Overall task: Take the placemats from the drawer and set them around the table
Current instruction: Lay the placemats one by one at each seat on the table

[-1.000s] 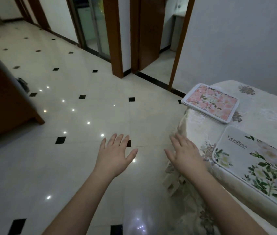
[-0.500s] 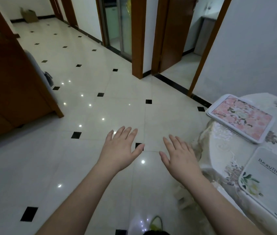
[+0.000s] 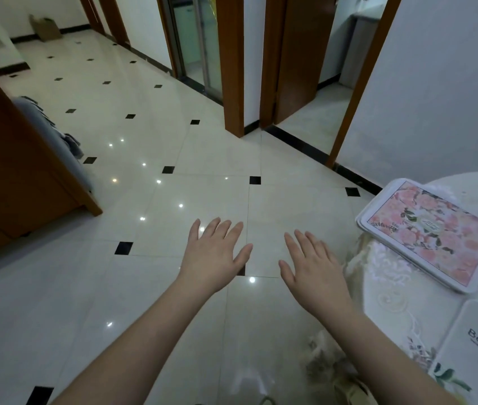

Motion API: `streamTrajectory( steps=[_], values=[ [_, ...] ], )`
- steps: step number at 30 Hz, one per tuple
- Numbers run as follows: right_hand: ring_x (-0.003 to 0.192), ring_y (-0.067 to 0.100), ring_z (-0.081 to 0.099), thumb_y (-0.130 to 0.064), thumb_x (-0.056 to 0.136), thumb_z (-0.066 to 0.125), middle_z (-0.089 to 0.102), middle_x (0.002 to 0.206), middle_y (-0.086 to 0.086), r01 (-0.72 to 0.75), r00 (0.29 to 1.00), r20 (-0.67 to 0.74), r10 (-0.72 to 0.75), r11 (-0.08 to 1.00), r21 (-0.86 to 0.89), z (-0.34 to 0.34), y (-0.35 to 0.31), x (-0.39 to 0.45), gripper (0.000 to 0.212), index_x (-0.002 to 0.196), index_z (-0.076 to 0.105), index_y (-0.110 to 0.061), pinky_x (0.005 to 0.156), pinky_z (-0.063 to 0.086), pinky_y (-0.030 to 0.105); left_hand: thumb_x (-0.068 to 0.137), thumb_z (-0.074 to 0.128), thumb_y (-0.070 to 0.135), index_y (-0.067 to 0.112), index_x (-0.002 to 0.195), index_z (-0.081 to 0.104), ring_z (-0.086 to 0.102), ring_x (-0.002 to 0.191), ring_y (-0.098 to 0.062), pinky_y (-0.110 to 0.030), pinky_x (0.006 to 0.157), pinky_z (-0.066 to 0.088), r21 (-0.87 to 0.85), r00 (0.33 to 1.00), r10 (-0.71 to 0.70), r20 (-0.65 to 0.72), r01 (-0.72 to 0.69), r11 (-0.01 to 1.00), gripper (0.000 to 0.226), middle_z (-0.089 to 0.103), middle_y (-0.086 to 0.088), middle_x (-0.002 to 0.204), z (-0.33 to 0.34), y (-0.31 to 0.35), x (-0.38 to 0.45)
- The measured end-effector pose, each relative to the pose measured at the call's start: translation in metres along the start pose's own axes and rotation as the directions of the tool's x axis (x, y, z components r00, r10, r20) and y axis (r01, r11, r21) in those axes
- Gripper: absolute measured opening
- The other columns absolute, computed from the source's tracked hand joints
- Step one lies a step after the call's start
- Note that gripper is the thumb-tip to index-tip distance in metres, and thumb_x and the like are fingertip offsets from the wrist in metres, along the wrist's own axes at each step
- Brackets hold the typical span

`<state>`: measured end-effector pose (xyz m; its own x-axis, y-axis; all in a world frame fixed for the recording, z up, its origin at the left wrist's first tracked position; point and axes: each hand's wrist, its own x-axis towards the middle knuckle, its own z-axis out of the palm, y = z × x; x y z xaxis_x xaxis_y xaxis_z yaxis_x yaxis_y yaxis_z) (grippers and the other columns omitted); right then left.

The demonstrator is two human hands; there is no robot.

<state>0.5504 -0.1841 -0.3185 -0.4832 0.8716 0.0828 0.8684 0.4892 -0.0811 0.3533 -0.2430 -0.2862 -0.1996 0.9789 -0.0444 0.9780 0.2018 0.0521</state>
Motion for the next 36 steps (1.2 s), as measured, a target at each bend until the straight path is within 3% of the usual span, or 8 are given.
streamTrajectory(
  steps=[10,14,19,23,29,36],
  values=[
    [0.135,0.028,0.046,-0.045,0.095,0.023,0.050,0.145,0.009,-0.007,1.000,-0.019,0.007,1.000,-0.027,0.019,-0.022,0.102,0.061,0.142,0.048,-0.016,0.111,0.034,0.045,0.085,-0.008,0.063,0.028,0.156,0.020,0.010,0.152,-0.018,-0.040,0.121,0.000,-0.015,0.997,0.078,-0.027,-0.079,0.997,0.084,0.022,0.001,0.163,0.014,-0.035,0.091],
    [0.139,0.030,0.040,-0.045,0.095,0.028,0.045,0.149,0.012,-0.029,0.999,-0.021,0.027,0.996,-0.082,0.029,-0.034,0.152,0.061,0.146,0.043,-0.014,0.113,0.025,0.044,0.097,0.016,0.058,0.022,0.150,0.040,0.019,0.150,-0.026,-0.043,0.122,0.009,0.008,0.980,0.153,-0.127,-0.153,0.988,0.068,0.030,-0.006,0.160,0.016,-0.068,0.139],
    [0.145,0.030,0.030,-0.046,0.095,0.029,0.036,0.155,0.011,-0.103,0.995,-0.010,0.103,0.988,-0.118,0.034,-0.053,0.206,0.063,0.150,0.035,-0.016,0.118,0.015,0.043,0.097,0.013,0.058,0.025,0.155,0.025,0.008,0.152,-0.025,-0.042,0.122,-0.001,0.024,0.967,0.215,-0.134,-0.214,0.977,0.068,0.015,-0.004,0.164,0.009,-0.107,0.197],
    [0.139,0.032,0.040,-0.044,0.093,0.030,0.045,0.148,0.013,-0.160,0.987,-0.013,0.160,0.982,-0.095,0.039,-0.060,0.235,0.062,0.145,0.045,-0.014,0.116,0.020,0.044,0.098,0.025,0.055,0.022,0.148,0.043,0.030,0.146,-0.028,-0.046,0.118,0.015,0.035,0.944,0.300,-0.139,-0.298,0.954,0.063,0.037,-0.007,0.156,0.013,-0.120,0.244],
    [0.138,0.032,0.041,-0.042,0.093,0.031,0.047,0.147,0.013,-0.291,0.957,-0.014,0.291,0.952,-0.098,0.045,-0.029,0.264,0.060,0.144,0.047,-0.014,0.113,0.021,0.044,0.099,0.024,0.054,0.023,0.152,0.036,0.028,0.147,-0.027,-0.045,0.119,0.016,-0.051,0.899,0.416,-0.137,-0.426,0.903,0.062,0.034,-0.006,0.158,0.021,-0.093,0.307],
    [0.136,0.032,0.044,-0.039,0.093,0.029,0.049,0.145,0.012,-0.450,0.892,0.003,0.451,0.890,-0.077,0.056,0.046,0.295,0.059,0.143,0.047,-0.014,0.111,0.035,0.047,0.101,0.025,0.051,0.022,0.151,0.036,0.035,0.144,-0.029,-0.044,0.115,0.017,-0.038,0.828,0.553,-0.098,-0.558,0.829,0.059,0.040,-0.007,0.155,0.040,-0.027,0.386]
  ],
)
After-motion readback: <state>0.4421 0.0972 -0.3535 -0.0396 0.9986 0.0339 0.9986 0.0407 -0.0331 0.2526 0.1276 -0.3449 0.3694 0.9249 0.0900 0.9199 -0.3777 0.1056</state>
